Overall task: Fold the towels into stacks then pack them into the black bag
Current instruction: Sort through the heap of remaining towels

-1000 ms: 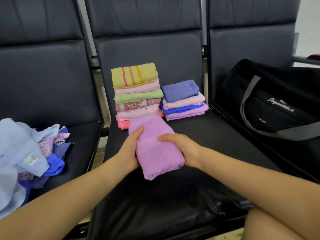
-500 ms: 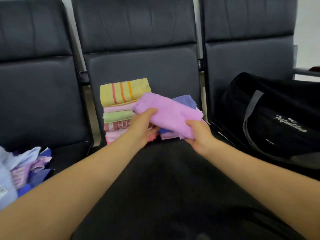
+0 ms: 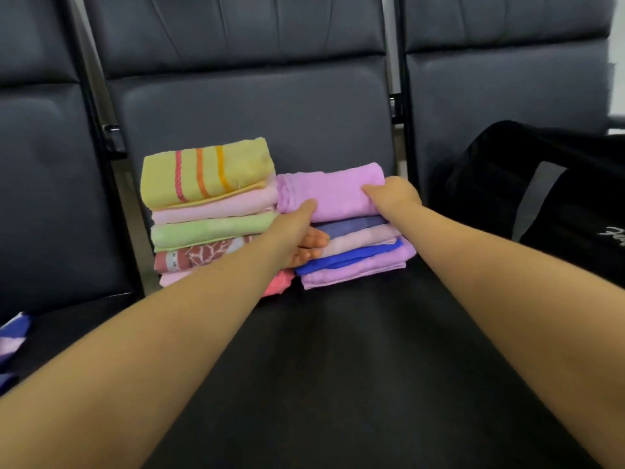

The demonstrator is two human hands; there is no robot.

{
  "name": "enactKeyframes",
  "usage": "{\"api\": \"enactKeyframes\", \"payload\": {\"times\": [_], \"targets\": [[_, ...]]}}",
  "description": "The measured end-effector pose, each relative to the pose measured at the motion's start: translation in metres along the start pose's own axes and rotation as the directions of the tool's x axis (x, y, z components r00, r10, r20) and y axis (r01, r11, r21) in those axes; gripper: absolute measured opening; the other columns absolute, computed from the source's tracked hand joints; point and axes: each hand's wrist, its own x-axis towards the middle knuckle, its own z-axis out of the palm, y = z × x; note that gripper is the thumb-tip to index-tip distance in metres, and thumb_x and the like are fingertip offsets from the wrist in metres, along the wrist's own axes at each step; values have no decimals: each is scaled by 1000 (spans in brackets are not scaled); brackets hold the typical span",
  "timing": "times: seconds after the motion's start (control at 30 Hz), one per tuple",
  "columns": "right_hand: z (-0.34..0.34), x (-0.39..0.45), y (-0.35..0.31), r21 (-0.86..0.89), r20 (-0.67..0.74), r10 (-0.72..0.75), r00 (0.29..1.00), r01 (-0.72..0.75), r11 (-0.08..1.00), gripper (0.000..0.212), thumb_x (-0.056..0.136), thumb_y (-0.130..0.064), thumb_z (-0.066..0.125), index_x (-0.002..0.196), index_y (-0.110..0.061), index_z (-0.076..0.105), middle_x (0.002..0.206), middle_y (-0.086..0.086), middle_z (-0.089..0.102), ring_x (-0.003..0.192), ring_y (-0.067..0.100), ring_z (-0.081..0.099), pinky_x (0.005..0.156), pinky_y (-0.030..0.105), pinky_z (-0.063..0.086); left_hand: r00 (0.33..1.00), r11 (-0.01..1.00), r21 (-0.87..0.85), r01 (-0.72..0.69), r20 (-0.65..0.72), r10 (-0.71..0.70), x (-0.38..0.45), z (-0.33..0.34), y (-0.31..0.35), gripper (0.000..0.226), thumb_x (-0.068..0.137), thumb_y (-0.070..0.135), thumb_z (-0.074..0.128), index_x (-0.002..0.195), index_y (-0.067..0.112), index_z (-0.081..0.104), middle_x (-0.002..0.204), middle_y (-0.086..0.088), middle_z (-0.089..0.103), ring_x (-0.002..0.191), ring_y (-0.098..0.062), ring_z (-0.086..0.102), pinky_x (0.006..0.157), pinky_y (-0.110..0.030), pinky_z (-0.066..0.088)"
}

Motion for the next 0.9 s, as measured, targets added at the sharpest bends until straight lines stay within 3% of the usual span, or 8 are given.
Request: {"api": "enactKeyframes", "payload": {"times": [0.13,0.27,0.33,0.4,0.5,0.6,0.8,0.9], "targets": [[-12,-26,0,4,-240,-38,970,40,999,59,91,-46,54,134,-6,46,135,17,46,128,35,38,98,40,37,1000,1000,21,4,24,-4,-18,-11,-8,69,88,69,40,81,6,65,68,-2,63,50,-14,52,40,-18,37],[-26,-74,-10,158,-322,-206,924,267,951,31,91,-34,52,113,-13,59,113,7,58,106,26,53,81,32,40,999,1000,27,1,51,-3,-63,-40,-27,53,93,58,44,85,10,64,72,-2,61,55,-12,52,50,-19,40],[-22,-106,-20,276,-189,-234,954,280,919,13,92,-28,52,89,-17,57,86,-2,58,83,17,53,69,27,37,999,991,127,-50,9,49,-91,-62,-42,36,97,42,47,83,14,65,74,1,62,58,-11,52,54,-19,42],[-7,-141,-33,321,-45,-282,958,282,904,17,93,-23,52,78,-16,54,70,-8,52,73,13,48,66,27,36,989,946,296,-135,-24,148,-117,-91,-59,26,97,28,48,83,16,66,78,2,63,61,-11,54,55,-19,43],[28,-195,-52,300,169,-363,917,302,905,20,92,-19,51,77,-11,63,70,-3,58,72,14,51,63,30,37,964,849,490,-196,-62,258,-158,-137,-85,25,94,22,48,84,18,70,78,6,65,63,-9,58,56,-20,47],[73,-248,-79,289,406,-414,815,315,904,24,91,-17,50,77,-12,68,72,-2,60,71,12,53,63,27,37,921,768,608,-201,-150,360,-204,-190,-118,26,93,19,49,79,23,70,78,8,68,72,-9,63,72,-28,52],[165,-348,-144,377,601,-499,624,329,866,27,92,-17,54,69,-15,67,60,-8,59,53,-1,53,54,15,39,788,684,729,-34,-401,466,-268,-304,-200,33,83,37,37,77,26,68,86,2,65,88,-19,58,80,-32,42],[207,-385,-177,377,639,-514,572,351,858,25,90,-18,54,71,-6,65,72,11,64,67,15,52,64,32,44,688,672,732,111,-545,480,-288,-360,-245,41,81,46,37,93,25,70,101,-5,65,102,-28,55,88,-41,43]]}}
